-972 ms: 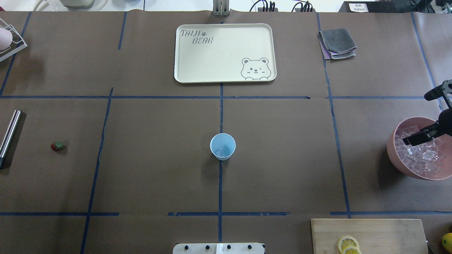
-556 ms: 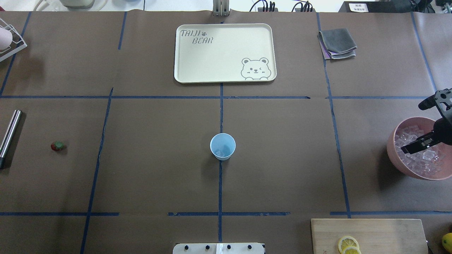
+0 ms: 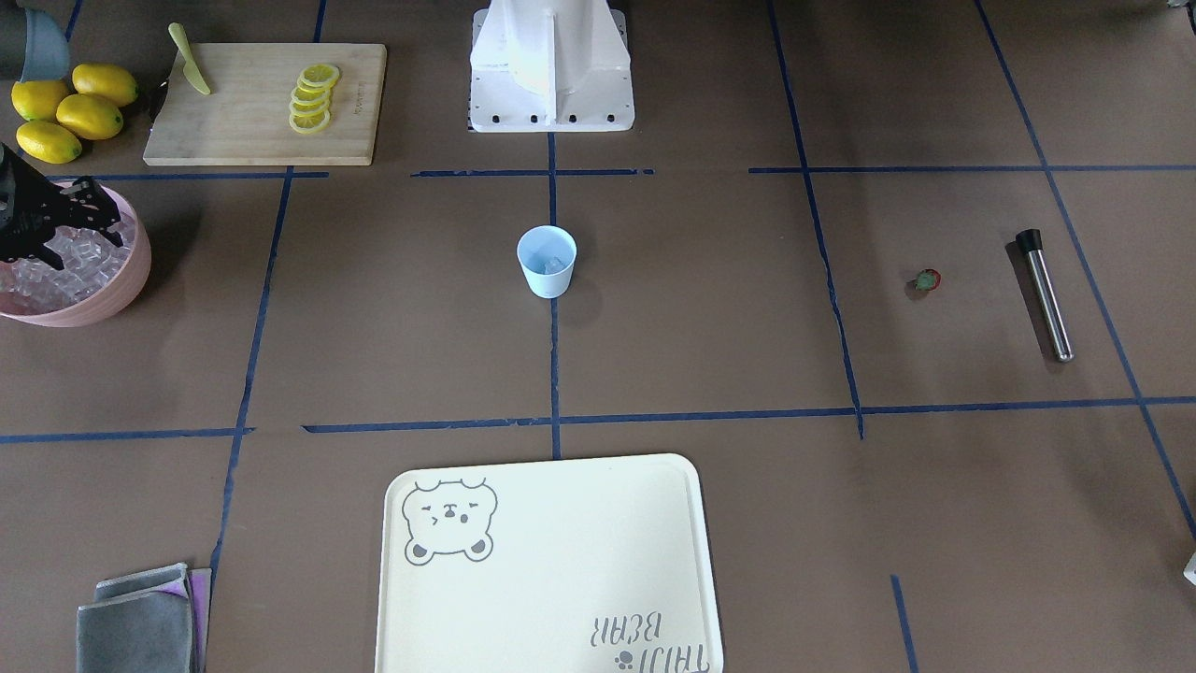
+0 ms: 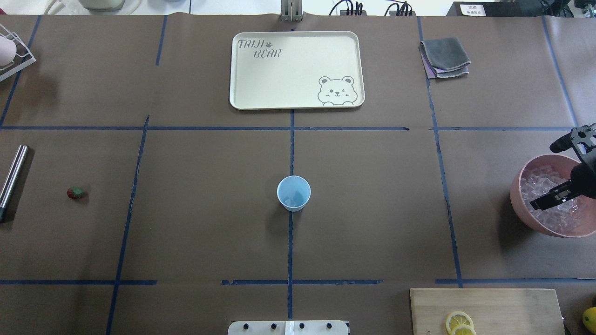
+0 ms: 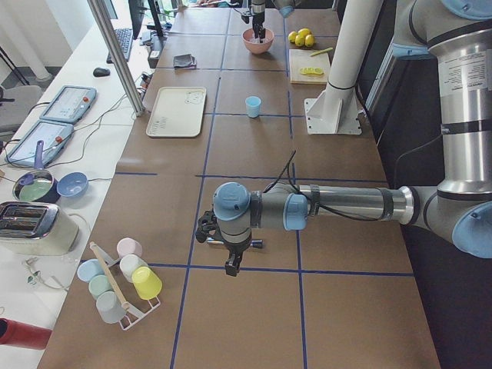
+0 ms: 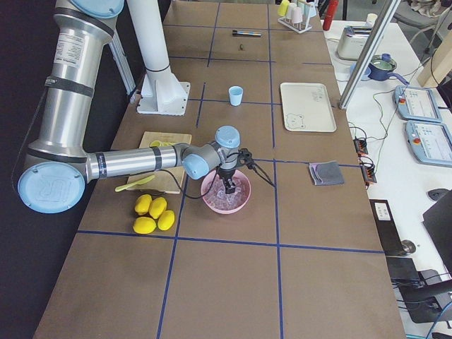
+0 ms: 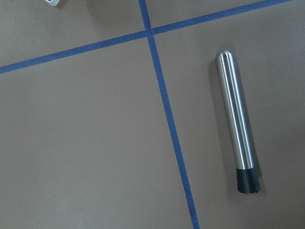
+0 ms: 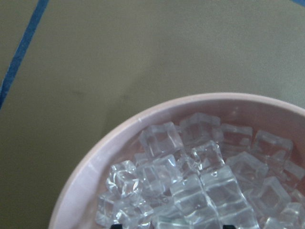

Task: Mash ice and strawberries in cup
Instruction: 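Lower the right gripper into the bowl and grasp another ice cube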

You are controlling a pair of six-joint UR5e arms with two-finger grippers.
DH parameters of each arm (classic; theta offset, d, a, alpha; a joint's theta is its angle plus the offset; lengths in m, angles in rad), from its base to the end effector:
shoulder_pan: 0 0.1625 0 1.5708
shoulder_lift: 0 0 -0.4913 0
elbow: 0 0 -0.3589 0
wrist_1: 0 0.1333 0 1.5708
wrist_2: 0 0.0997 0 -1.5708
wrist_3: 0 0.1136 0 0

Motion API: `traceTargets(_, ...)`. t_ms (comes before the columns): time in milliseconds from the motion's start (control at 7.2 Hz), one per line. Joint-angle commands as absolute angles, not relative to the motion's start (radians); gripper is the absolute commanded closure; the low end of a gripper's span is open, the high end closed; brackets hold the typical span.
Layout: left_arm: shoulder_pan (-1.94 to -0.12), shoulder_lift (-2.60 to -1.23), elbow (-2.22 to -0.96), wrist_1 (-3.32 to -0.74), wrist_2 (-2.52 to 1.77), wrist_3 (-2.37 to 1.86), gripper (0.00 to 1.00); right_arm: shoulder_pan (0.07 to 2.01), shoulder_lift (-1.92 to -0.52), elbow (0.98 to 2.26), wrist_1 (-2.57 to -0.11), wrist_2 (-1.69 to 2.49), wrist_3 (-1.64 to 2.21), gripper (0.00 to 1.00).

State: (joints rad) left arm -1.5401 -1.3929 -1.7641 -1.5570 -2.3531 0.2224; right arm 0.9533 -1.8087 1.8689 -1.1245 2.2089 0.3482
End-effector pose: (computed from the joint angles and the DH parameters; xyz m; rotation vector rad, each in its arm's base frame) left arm -0.0418 -0.3732 0.7209 0.0766 0.7806 0.2407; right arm -0.1630 -0.3429 0.6498 0.1443 -0.7851 -0.4165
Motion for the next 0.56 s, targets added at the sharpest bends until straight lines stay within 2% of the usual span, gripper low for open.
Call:
traceTargets(0,-1.540,-1.393,-1.766,-1.557,-2.353,0.222,0.00,0.954,-1.812,1.873,-1.124,2.209,0.348,0.43)
traceTargets(139,-1.540,-1.393,-1.766,-1.557,-2.353,0.222,0.00,0.954,-1.812,1.875,-1.124,2.209,0.348,0.71)
traceTargets(278,-1.540,-1.393,-1.766,-1.557,-2.353,0.222,0.00,0.954,-1.810,1.875,-1.124,2.209,0.345,0.85)
traceTargets(417,-1.540,-1.393,-1.766,-1.557,-2.353,0.222,0.00,0.954,-1.810,1.876,-1.124,2.210,0.345,0.88)
